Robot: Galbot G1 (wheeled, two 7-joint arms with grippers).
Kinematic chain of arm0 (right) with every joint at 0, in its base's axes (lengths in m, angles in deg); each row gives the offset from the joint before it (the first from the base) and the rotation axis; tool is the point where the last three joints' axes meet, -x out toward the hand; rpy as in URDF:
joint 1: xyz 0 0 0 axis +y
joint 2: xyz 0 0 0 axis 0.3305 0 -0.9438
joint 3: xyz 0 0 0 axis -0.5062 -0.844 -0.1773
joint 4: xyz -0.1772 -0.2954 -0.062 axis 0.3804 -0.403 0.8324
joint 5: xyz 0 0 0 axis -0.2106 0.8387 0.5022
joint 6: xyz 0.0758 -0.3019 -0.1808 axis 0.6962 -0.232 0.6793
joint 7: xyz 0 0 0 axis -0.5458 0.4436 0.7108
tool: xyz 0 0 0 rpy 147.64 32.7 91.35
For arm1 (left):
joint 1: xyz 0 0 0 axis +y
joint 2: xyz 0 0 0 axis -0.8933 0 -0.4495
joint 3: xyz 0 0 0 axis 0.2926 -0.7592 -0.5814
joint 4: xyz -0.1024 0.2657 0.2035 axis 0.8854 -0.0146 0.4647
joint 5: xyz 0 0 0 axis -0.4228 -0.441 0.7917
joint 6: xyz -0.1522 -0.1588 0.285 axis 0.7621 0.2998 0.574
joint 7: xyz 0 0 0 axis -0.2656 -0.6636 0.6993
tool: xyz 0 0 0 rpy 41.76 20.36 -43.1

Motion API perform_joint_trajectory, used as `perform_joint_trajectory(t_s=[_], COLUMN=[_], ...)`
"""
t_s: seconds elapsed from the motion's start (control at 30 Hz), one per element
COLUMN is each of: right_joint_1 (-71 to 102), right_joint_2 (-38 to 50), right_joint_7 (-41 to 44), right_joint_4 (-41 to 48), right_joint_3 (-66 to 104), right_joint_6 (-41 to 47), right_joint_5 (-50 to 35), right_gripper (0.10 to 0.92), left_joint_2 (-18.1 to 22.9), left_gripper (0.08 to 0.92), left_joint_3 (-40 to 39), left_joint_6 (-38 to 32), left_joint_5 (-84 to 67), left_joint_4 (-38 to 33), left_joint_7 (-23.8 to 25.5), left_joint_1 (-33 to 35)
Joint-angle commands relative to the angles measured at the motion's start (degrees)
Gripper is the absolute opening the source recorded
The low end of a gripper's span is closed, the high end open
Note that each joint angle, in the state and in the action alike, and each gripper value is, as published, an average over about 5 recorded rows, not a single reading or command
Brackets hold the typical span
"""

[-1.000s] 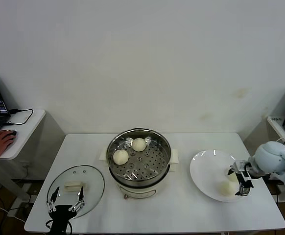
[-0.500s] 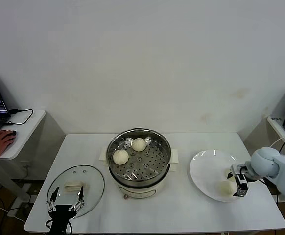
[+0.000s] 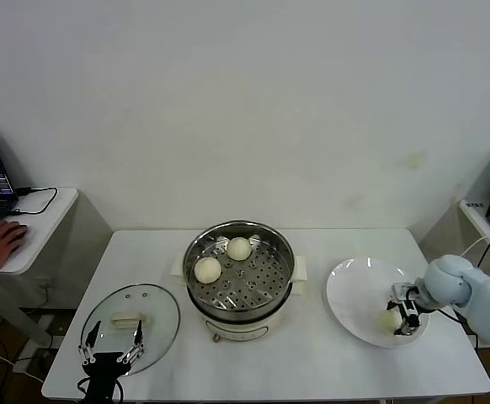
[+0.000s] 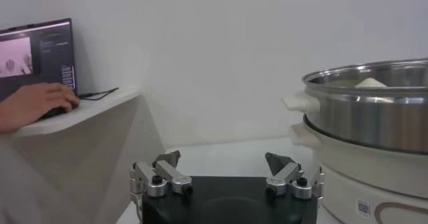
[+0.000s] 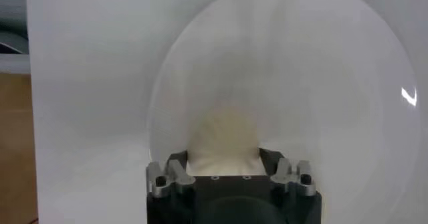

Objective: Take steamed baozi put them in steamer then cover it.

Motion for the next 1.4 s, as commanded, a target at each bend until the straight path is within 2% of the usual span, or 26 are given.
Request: perform_joint_trajectory(t_s=[0.03, 0.33, 0.53, 0.67, 0.87, 1.07, 1.4], right_joint_1=[-0.31, -8.78, -24.91, -37.94, -56.56, -62.1, -58.66], right_joint_2=[-0.45, 2.76, 4.94, 3.4, -4.53, -17.55, -31.12], right_joint_7=[0.73, 2.0, 3.39, 4.07, 3.59, 0.39, -4.42], right_joint_4=[0.38, -3.28, -5.5, -5.39, -5.95, -7.23, -8.75], right_joint_3=[0.34, -2.65, -8.01, -14.35, -26.9, -33.6, -42.74], right_joint_6=[-0.14, 0.12, 0.33, 0.63, 0.36, -1.97, -10.87], right_joint_5=[-0.07, -4.08, -11.78, -16.97, -23.67, -30.2, -26.28], right_gripper=[0.587, 0.504, 0.495, 0.5, 0.507, 0.509, 0.509], left_joint_2=[0.0, -0.36, -0.76, -0.89, -1.17, -1.08, -0.67], left_gripper=[0.823, 0.823, 0.823, 0.823, 0.823, 0.823, 0.823], left_joint_3=[-0.08, 0.06, -0.17, -0.42, -0.36, 0.38, 2.51], left_joint_6=[-0.02, -0.04, 0.02, 0.07, 0.04, 0.0, 0.16], left_joint_5=[0.02, -0.17, -0.32, -0.34, -0.35, -0.66, -1.45], left_joint_4=[-0.1, -0.38, -0.61, -0.89, -1.16, -1.32, -1.06], left_joint_7=[-0.05, -0.05, 0.02, 0.05, 0.05, 0.02, 0.0], left_joint_1=[0.05, 0.0, -0.39, -0.59, -0.19, 0.08, -0.17])
